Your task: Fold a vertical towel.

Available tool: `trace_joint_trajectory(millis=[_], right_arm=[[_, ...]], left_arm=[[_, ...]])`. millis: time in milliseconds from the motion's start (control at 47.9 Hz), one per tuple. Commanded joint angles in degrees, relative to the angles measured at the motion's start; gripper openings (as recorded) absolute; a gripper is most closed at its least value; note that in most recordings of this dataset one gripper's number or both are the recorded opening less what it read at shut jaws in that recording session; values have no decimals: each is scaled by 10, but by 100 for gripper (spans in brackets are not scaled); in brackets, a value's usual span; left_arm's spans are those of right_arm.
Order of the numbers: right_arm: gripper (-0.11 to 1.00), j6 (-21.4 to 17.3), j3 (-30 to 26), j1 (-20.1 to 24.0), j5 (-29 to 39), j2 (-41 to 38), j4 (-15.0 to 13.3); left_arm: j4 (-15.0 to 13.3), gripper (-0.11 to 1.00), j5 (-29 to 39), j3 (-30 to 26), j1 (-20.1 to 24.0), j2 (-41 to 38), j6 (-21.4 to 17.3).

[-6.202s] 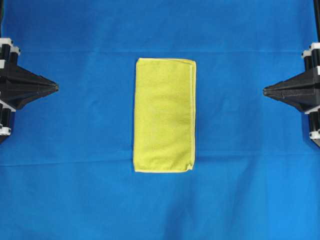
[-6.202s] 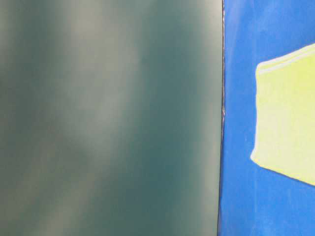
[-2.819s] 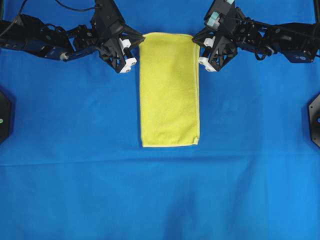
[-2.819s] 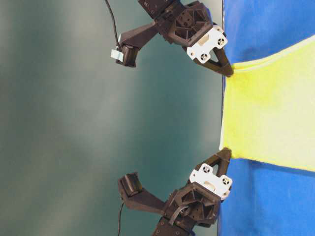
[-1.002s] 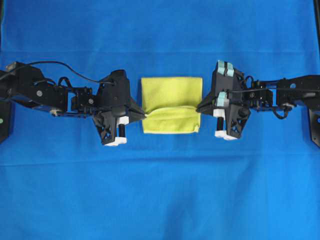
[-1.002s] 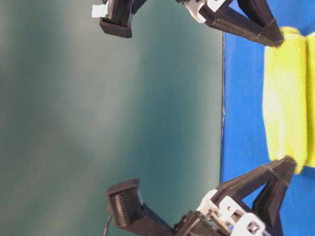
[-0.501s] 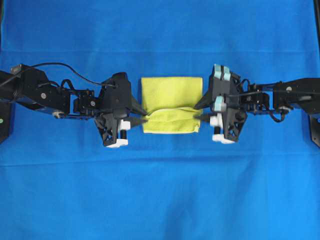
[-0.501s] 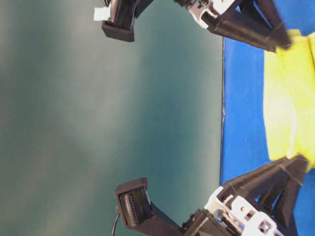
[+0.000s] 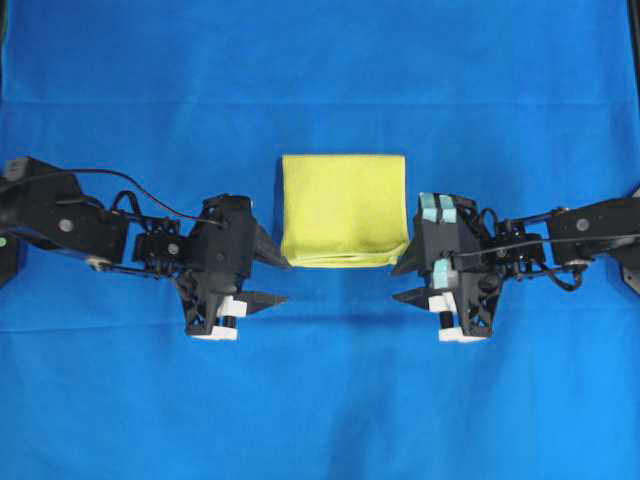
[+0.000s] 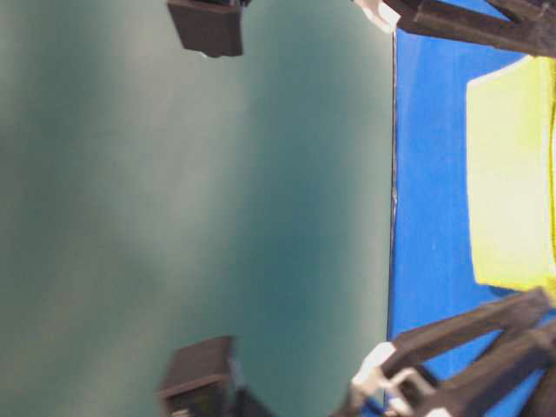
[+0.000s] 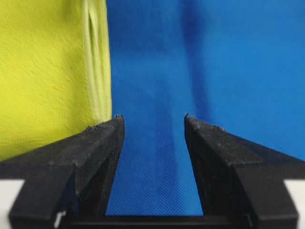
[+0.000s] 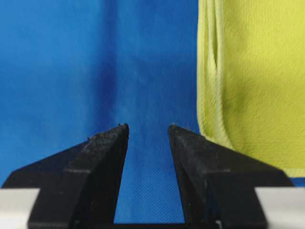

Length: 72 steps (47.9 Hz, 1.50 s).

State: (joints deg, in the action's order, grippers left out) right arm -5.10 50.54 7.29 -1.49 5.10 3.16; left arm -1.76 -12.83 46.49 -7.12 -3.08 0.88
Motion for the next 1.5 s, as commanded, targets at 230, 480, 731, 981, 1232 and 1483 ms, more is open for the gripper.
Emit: trace_joint_trajectory(millis=[230,480,731,981,1232,1483], right_arm=[[46,3,-16,0,17,129,-17],[45,2,-20,0,65,244,-36],[45,2,-8,-4,88,346,-48],[44,2,9,-6,127,451,-57],[44,0,62,-24,130,535,-64],[44,-2,148,-59,120,621,-62]], left_arm=[[0,51,88,5,0,149,0],[0,51,111,24,0,260,1],[0,51,141,52,5,388,0],[1,50,175,102,22,526,-3],[2,50,212,163,54,657,-12],[2,50,251,245,76,785,-5]])
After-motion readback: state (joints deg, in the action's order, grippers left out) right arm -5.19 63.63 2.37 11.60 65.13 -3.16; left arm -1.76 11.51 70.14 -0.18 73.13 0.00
